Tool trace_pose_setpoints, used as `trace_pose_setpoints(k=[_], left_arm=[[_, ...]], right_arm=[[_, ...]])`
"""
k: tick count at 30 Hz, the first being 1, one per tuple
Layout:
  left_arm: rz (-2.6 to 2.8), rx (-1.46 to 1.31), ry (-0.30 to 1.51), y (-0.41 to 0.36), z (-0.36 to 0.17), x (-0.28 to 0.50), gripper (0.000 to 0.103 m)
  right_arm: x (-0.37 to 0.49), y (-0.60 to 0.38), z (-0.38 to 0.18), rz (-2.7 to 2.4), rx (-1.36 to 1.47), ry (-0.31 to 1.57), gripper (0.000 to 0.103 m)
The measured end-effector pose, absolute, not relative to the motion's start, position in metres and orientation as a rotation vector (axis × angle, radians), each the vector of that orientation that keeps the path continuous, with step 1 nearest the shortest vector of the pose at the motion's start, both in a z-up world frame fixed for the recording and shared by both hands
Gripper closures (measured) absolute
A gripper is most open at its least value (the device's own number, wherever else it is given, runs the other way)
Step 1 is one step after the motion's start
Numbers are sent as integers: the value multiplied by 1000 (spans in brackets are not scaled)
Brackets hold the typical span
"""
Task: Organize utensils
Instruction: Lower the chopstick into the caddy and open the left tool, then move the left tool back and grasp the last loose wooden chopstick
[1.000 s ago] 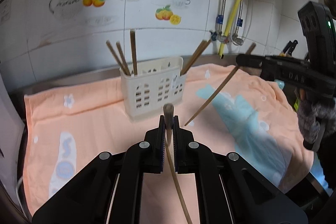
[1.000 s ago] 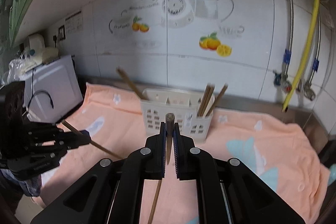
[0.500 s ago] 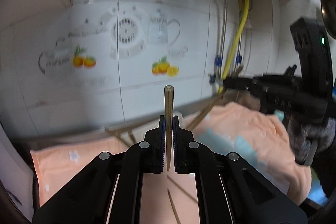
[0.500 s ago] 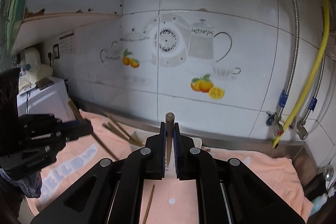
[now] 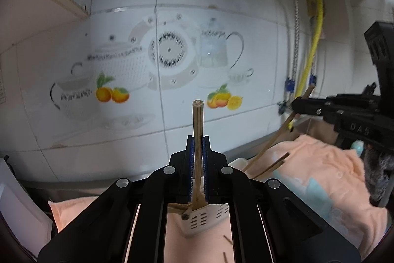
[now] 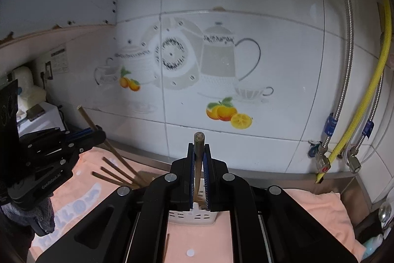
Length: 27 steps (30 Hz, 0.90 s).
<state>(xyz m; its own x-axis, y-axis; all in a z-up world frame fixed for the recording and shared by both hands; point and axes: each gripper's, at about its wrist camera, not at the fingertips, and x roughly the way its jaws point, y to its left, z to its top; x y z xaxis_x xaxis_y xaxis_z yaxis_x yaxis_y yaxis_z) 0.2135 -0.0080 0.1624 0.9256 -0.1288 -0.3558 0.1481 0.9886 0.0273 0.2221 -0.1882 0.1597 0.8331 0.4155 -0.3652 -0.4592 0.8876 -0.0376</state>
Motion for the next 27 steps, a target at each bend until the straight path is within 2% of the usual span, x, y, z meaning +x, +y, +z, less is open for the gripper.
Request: trace_pose_setpoints(k=[8,16,19,21,23,25,27], left_arm=[[-139,25,439,2,133,229,97],[-137,29,424,3,135,221,94],[-134,27,405,4,138,211,82],[-131,32,392,4,140,200,70],[-127,36,382,5,141,191,62],[-126,32,379,6,141,179,59],[-128,26,377,8,140,169,52]], right_arm=[[251,-186,132,454,-120,433,96],[267,-183,113,451,-111,483,96],[266,-183,113,454,-104,480,96],[261,-185,116,457,-103,467,95],[255,-186,119,456,-105,455,90],[247,-189,122,456,-103,440,86],[235,-192,123,454,-108,424,85]])
